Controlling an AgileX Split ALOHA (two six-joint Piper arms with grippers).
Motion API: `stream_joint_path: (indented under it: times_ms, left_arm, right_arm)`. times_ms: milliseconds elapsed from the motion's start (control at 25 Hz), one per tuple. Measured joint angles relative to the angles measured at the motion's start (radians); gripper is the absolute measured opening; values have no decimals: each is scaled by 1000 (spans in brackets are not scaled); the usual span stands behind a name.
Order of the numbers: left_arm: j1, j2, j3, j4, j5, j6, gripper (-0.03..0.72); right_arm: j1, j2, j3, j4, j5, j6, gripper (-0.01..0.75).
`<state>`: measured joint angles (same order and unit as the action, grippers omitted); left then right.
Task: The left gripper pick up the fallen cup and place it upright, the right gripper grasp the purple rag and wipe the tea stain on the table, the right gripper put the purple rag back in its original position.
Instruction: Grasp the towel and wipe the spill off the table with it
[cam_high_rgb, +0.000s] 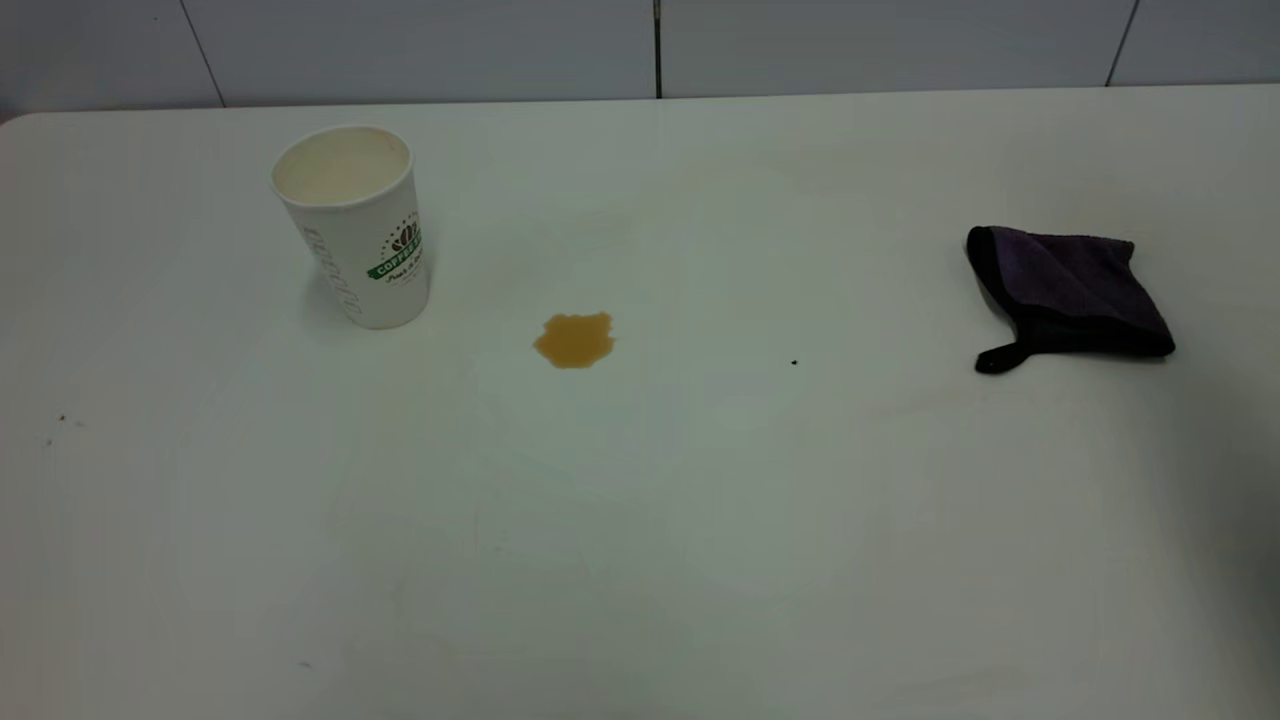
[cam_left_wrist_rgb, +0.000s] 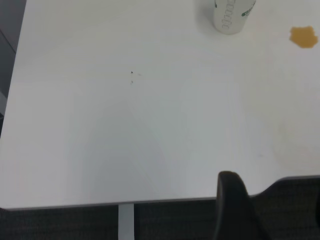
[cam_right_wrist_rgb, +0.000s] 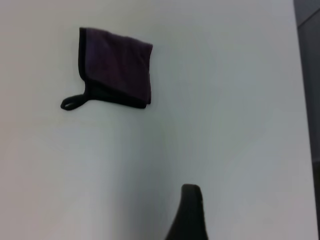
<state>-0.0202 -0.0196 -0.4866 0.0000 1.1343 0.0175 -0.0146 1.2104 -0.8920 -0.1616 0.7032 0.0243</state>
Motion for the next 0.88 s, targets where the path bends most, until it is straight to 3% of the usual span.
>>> stream_joint_path:
  times_ms: [480,680,880]
  left_arm:
    - [0,0,0,0,0,0,429]
    - [0,0,0,0,0,0,429]
    - [0,0,0,0,0,0,429]
  right_arm:
    - [93,864,-469,49,-61,-34,725]
    - [99,1077,-657,88,-20,-78,725]
    - [99,1207,-756,122,-35,-108,725]
